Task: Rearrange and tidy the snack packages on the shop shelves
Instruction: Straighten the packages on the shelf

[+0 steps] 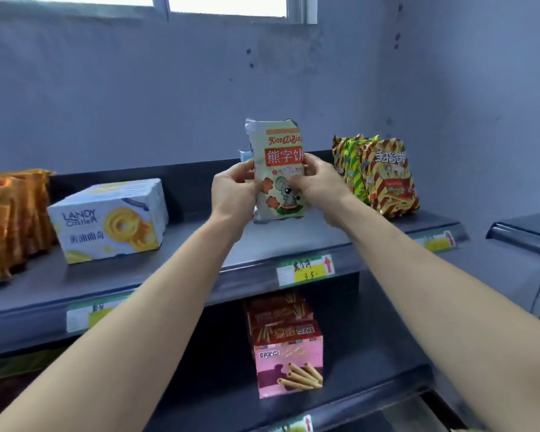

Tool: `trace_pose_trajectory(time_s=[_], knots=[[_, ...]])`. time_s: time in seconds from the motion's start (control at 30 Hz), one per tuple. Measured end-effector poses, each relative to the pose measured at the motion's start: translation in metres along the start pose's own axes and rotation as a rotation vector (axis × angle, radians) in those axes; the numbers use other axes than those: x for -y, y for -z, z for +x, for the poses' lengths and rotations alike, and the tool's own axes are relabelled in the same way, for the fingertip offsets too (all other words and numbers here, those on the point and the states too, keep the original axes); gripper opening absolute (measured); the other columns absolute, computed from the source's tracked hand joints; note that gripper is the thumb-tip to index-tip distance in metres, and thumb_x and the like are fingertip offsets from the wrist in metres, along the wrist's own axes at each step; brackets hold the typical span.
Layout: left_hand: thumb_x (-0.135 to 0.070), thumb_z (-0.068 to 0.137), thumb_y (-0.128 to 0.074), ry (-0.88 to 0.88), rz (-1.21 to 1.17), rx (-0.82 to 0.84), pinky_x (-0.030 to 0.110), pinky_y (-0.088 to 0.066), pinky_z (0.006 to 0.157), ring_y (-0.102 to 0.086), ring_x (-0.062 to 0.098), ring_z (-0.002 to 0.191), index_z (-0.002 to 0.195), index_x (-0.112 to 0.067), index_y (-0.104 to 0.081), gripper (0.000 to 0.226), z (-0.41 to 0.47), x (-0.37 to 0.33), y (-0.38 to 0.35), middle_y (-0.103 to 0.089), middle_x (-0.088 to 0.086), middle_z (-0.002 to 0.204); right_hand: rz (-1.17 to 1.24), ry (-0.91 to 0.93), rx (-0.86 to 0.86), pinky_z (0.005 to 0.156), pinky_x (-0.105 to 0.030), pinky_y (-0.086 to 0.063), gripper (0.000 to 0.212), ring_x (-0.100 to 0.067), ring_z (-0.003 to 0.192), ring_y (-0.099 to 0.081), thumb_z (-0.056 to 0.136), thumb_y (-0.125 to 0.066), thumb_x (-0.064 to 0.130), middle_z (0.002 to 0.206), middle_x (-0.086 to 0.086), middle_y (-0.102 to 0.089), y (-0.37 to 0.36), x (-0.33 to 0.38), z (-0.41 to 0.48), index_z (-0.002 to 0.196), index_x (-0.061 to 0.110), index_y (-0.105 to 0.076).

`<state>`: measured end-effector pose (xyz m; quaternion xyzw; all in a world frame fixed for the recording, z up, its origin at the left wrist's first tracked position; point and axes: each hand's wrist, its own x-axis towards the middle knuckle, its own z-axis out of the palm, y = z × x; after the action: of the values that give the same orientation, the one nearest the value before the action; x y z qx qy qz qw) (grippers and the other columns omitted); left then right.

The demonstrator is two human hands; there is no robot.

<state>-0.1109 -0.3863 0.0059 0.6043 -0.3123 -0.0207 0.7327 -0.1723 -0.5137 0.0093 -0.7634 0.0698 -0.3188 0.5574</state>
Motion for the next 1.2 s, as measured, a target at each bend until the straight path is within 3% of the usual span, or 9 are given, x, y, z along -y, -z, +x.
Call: trace_pose_trajectory(time_s=[0.07, 0.23, 0.4, 0.5, 0.67, 0.8, 0.93, 1.1, 1.2], knots=[[0.006, 0.088, -0.056, 0.062, 0.05, 0.018, 0.037, -0.06, 0.071, -0.067, 0.023, 0.09, 0.124, -0.015, -0.059, 0.042, 0.016, 0.009, -0.003, -0.067, 0.008, 0.106, 0.04, -0.026, 0.049, 0.083, -0.036, -0.055, 0.036, -0.016, 0.098, -0.064, 0.093, -0.044, -0.001, 0.106, 0.0, -0.066, 0.001, -0.007, 0.02, 0.12, 0.02, -0.053], [0.019, 0.085, -0.044, 0.187, 0.16, 0.012, 0.031, -0.058, 0.066, -0.065, 0.025, 0.102, 0.136, -0.019, -0.049, 0.064, 0.046, 0.039, -0.006, -0.064, 0.007, 0.112, 0.02, -0.123, 0.195, 0.063, -0.026, -0.054, 0.06, -0.016, 0.095, -0.063, 0.084, -0.035, -0.017, 0.101, 0.003, -0.066, 0.0, -0.038, 0.052, 0.117, 0.03, -0.053], [0.023, 0.083, -0.042, 0.232, 0.229, -0.001, 0.024, -0.057, 0.059, -0.063, 0.014, 0.08, 0.135, -0.018, -0.049, 0.066, 0.062, 0.05, -0.013, -0.062, -0.005, 0.085, 0.024, -0.225, 0.274, 0.048, -0.017, -0.05, 0.089, -0.016, 0.102, -0.056, 0.079, -0.037, -0.028, 0.12, 0.001, -0.058, 0.002, -0.057, 0.074, 0.146, 0.031, -0.031], [0.025, 0.082, -0.041, 0.22, 0.248, -0.005, 0.023, -0.056, 0.06, -0.061, 0.016, 0.084, 0.134, -0.017, -0.05, 0.068, 0.067, 0.056, -0.015, -0.061, -0.006, 0.082, 0.032, -0.228, 0.273, 0.044, -0.016, -0.049, 0.093, -0.02, 0.103, -0.057, 0.077, -0.039, -0.03, 0.123, -0.005, -0.057, -0.001, -0.067, 0.083, 0.148, 0.028, -0.025], [0.025, 0.083, -0.042, 0.217, 0.251, -0.015, 0.02, -0.056, 0.054, -0.062, 0.014, 0.079, 0.139, -0.019, -0.044, 0.071, 0.071, 0.062, -0.018, -0.061, -0.004, 0.083, -0.041, -0.187, 0.185, 0.087, -0.035, -0.055, 0.09, -0.022, 0.111, -0.06, 0.076, -0.042, -0.026, 0.114, -0.004, -0.062, -0.006, -0.081, 0.098, 0.148, 0.027, -0.029], [0.024, 0.083, -0.041, 0.211, 0.303, -0.015, 0.019, -0.056, 0.056, -0.062, 0.016, 0.08, 0.138, -0.012, -0.044, 0.066, 0.068, 0.059, -0.019, -0.06, -0.003, 0.083, -0.174, -0.188, 0.149, 0.096, -0.04, -0.051, 0.074, -0.023, 0.109, -0.06, 0.08, -0.055, -0.016, 0.099, 0.0, -0.06, -0.003, -0.081, 0.095, 0.144, 0.016, -0.036], [0.016, 0.089, -0.045, 0.199, 0.422, -0.044, 0.011, -0.049, 0.06, -0.054, 0.017, 0.095, 0.139, -0.003, -0.039, 0.054, 0.056, 0.047, -0.019, -0.05, -0.001, 0.095, -0.316, -0.17, 0.052, 0.099, -0.033, -0.045, 0.066, -0.026, 0.126, -0.048, 0.086, -0.058, -0.002, 0.136, -0.01, -0.049, 0.002, -0.07, 0.086, 0.145, 0.008, -0.032], [0.01, 0.089, -0.049, 0.129, 0.482, -0.078, 0.006, -0.047, 0.049, -0.053, 0.009, 0.081, 0.127, -0.002, -0.05, 0.04, 0.037, 0.035, -0.015, -0.052, 0.0, 0.094, -0.342, -0.044, -0.033, 0.074, -0.017, -0.046, 0.046, -0.014, 0.104, -0.054, 0.088, -0.056, 0.003, 0.118, -0.005, -0.057, 0.006, -0.048, 0.054, 0.134, 0.006, -0.049], [0.008, 0.086, -0.052, 0.092, 0.456, -0.048, 0.017, -0.053, 0.066, -0.06, 0.014, 0.084, 0.121, -0.002, -0.055, 0.037, 0.021, 0.029, -0.009, -0.061, 0.005, 0.097, -0.315, 0.023, -0.069, 0.06, -0.008, -0.042, 0.037, -0.012, 0.098, -0.056, 0.088, -0.056, 0.004, 0.11, -0.003, -0.059, 0.001, -0.037, 0.028, 0.125, 0.006, -0.056]])
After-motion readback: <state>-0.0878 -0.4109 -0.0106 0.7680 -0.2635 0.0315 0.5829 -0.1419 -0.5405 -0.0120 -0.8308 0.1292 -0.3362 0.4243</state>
